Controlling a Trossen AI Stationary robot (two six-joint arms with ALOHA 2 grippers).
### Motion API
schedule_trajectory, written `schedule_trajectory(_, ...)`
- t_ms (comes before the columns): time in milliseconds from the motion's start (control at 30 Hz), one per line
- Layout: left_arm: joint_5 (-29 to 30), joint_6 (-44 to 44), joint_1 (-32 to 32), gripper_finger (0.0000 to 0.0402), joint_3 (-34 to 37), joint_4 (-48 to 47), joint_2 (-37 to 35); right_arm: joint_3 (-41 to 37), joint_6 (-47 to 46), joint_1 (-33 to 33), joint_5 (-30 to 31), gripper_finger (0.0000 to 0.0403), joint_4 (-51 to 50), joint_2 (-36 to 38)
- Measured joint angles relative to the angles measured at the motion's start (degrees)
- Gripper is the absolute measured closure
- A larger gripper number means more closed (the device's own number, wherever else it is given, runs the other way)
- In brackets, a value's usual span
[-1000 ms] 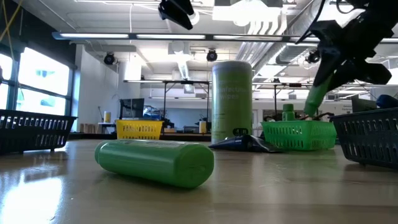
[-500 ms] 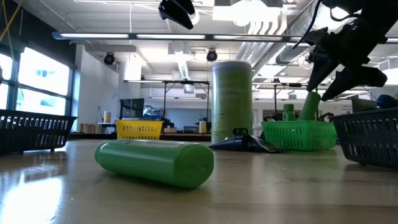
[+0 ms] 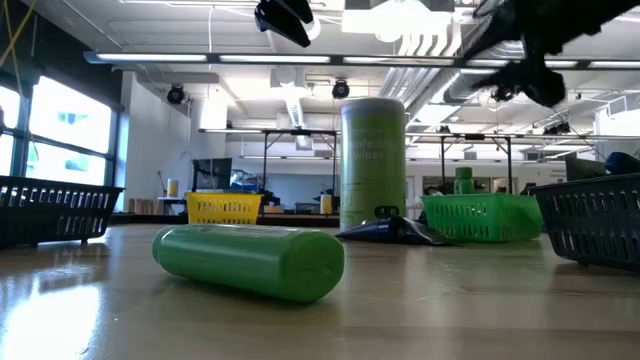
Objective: Pick & Place Travel size toiletries
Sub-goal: Put the shave cream into the left black bin
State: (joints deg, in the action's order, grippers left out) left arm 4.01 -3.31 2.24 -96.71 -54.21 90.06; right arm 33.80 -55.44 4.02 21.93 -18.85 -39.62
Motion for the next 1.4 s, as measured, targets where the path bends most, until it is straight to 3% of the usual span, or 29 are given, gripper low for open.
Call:
schedule_trajectory(200,-0.02,-1.13,0.0,0.0123,0.0,-0.4,0.0,0.02,6.81,0.13,-11.68,0.024,17.11,0.22)
schedule_trajectory(367,0.68,-4.01,-0.04,0.0123,0.0,-0.11,0.0,0.02,11.25,2.14,-13.65,0.0262,25.58,-1.79)
schedule_trajectory(567,6.66,-11.15,-1.36,0.0152,0.0,0.05,0.0,0.04,13.39,5.56,-10.62,0.0282,27.75,-3.8)
schedule_trajectory(1100,8.17,-10.53,-11.93,0.0342,2.78,1.5,-0.02,0.04,13.4,10.63,-1.74,0.0296,31.9,-9.36)
schedule_trajectory(1300,16.31,-10.07,-15.66,0.0394,2.63,3.84,-1.96,0.04,13.44,10.74,-0.8,0.0297,35.8,-11.76)
schedule_trajectory(1400,17.59,-9.11,-16.85,0.0398,2.8,3.09,-2.85,0.02,13.26,10.74,-0.8,0.0309,38.09,-13.22)
